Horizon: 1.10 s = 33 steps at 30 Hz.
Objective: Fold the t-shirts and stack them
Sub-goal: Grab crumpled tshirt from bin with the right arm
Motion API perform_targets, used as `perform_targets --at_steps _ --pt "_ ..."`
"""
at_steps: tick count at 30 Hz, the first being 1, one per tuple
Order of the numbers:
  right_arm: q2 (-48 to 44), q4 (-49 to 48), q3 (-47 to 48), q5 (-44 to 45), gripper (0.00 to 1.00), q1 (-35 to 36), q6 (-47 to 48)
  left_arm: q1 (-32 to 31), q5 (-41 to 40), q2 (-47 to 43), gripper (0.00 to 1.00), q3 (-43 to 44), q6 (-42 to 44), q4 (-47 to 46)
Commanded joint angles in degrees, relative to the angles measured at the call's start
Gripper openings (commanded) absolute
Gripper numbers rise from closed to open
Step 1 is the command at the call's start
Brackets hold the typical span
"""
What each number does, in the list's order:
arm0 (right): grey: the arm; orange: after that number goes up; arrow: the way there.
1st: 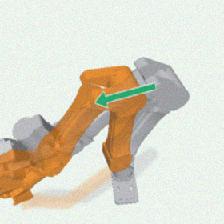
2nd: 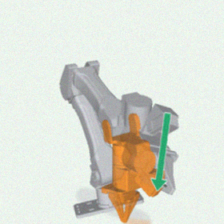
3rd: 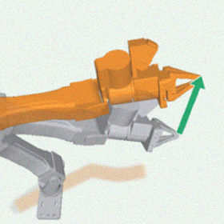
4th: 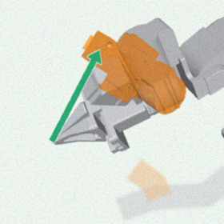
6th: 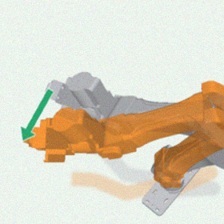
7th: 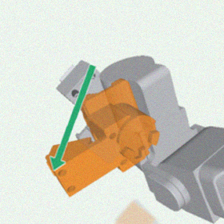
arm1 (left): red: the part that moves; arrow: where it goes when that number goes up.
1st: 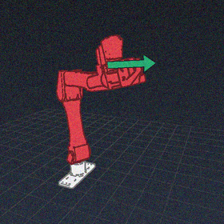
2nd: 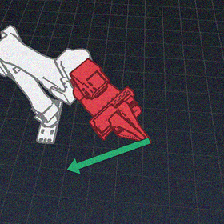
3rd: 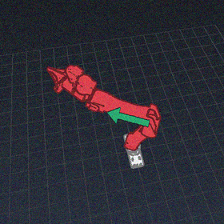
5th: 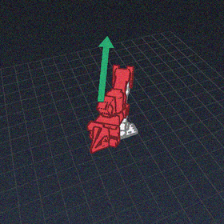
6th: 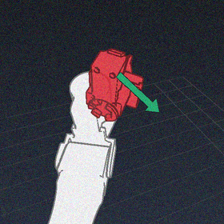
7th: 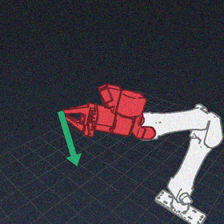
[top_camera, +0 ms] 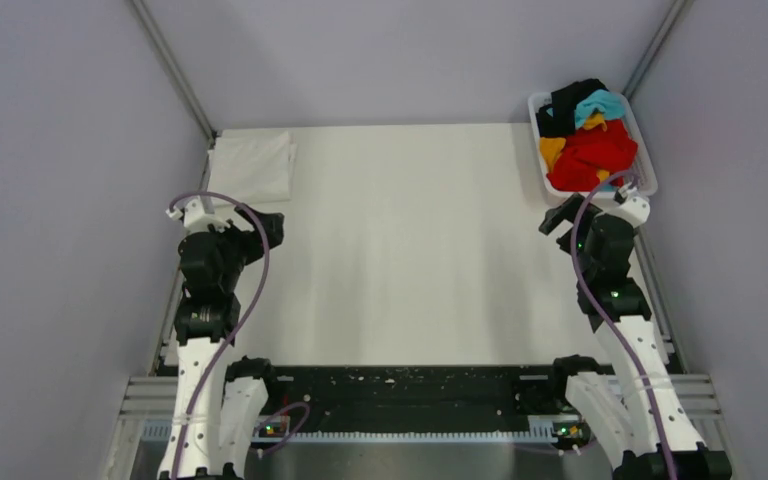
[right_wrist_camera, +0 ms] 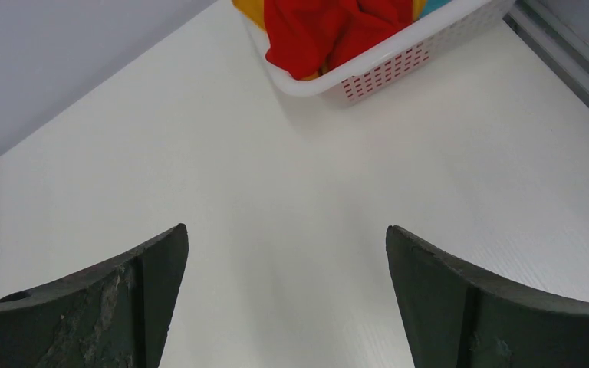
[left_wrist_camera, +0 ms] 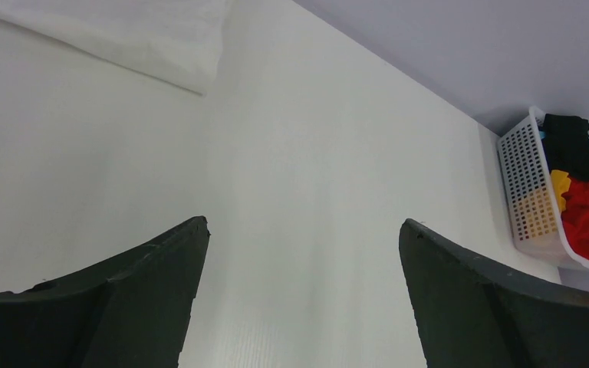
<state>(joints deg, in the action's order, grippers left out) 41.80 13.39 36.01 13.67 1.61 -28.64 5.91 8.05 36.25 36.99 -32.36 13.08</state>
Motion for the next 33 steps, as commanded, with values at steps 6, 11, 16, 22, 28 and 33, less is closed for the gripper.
perform_targets --at_steps 6,11,16,22,28,33 --pt "6.2 -5.3 8.6 5.9 0.99 -0.2 4.9 0.1 0.9 1.0 0.99 1.6 0.3 -1.3" --pt "19.3 -5.7 18.9 13.0 0.99 -0.8 8.4 0.1 -2.3 -0.2 0.99 0.3 -0.3 -1.5" --pt "34.4 -6.1 30.5 14.9 0.99 -1.3 10.3 0.1 -3.0 -1.3 0.99 -0.2 -0.2 -1.3" --pt "48.4 -6.4 40.7 15.5 0.94 -3.5 12.0 0.1 -5.3 -0.7 0.99 -0.5 -0.6 -0.9" --pt "58.9 -5.3 48.4 19.6 0.85 -3.8 13.7 0.1 -5.3 -0.2 0.99 -0.8 -1.0 -1.1" --pt "64.8 -3.0 53.8 19.6 0.63 -4.1 13.2 0.1 -5.6 0.5 0.99 -1.0 -1.2 -1.5"
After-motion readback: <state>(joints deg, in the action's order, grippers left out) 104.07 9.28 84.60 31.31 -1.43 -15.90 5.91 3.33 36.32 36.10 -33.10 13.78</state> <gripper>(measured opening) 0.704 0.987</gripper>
